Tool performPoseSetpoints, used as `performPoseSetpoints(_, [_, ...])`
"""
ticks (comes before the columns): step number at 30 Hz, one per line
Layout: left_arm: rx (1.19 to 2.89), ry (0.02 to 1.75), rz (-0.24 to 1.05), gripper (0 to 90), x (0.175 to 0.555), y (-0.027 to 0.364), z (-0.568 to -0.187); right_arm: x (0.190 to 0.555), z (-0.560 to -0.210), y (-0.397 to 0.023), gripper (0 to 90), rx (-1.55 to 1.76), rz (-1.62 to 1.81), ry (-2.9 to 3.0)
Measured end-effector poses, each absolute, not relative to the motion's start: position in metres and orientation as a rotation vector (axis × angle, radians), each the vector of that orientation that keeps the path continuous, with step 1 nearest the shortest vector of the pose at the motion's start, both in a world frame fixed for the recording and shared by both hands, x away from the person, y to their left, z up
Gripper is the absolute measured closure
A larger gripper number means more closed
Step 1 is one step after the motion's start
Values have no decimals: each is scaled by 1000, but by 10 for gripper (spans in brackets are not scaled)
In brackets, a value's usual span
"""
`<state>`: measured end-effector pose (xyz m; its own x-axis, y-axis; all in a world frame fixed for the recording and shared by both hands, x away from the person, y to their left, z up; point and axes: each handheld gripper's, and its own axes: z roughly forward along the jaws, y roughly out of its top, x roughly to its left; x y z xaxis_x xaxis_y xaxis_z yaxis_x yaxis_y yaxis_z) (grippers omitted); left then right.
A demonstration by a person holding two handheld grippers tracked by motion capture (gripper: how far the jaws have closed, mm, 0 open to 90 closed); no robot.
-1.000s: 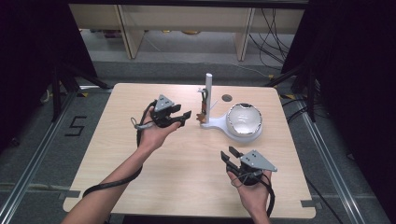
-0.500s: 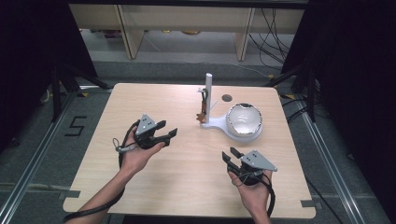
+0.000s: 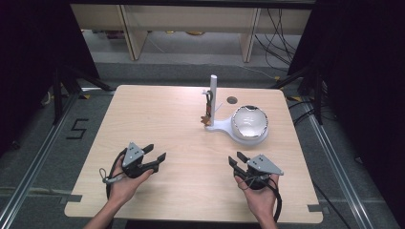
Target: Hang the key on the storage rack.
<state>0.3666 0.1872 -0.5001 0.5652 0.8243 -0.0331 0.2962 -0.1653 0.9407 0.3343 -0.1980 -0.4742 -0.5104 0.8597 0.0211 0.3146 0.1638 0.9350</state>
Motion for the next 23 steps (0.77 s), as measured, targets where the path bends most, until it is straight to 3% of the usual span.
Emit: performPoseSetpoints(23, [1695, 941, 632, 352, 353, 195, -521, 333, -478, -202, 556, 1184, 1357, 1919])
